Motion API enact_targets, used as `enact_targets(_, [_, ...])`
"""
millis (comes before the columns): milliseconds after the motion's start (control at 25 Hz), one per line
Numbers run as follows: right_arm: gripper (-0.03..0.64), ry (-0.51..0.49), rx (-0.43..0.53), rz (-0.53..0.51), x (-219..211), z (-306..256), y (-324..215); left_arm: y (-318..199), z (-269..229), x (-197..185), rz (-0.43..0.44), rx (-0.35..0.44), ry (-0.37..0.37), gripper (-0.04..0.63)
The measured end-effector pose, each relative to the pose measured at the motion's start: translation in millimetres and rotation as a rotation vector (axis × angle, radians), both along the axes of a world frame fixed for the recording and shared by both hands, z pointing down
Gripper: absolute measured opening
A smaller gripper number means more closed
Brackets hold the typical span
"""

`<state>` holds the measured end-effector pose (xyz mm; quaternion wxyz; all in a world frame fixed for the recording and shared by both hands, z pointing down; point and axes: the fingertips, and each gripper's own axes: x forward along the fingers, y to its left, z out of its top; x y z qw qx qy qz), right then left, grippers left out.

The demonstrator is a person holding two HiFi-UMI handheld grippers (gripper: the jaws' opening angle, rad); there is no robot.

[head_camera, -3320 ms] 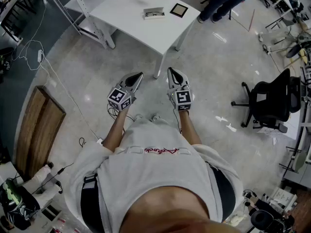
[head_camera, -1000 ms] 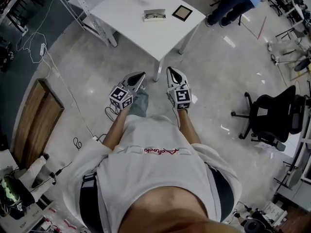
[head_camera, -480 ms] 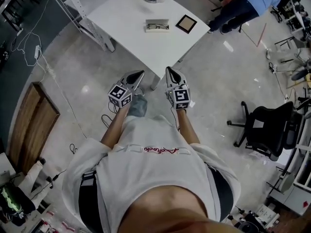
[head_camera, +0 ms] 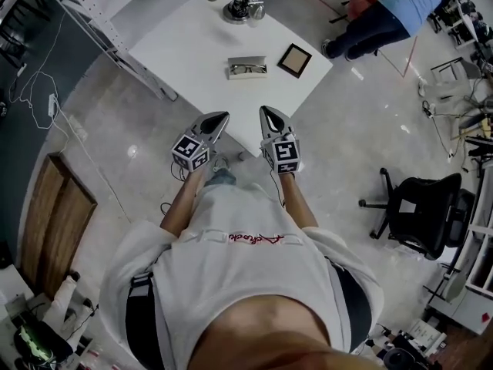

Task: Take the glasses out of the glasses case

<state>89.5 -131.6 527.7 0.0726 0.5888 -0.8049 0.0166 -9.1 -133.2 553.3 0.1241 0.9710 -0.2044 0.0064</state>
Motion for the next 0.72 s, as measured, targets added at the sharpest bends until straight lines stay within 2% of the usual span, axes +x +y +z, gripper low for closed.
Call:
enact_targets(400, [0.026, 0.001, -0.020, 0.058, 15.4, 2.7, -80.1, -83.0, -7.2, 16.5, 0.061, 0.002, 0.013, -0.009])
enact_targets(720, [0.025, -0.016, -0.062, 0.092, 22.9, 15.2, -98.5, -111.8, 3.7, 31.0, 0.103, -0.019, 0.010, -0.009])
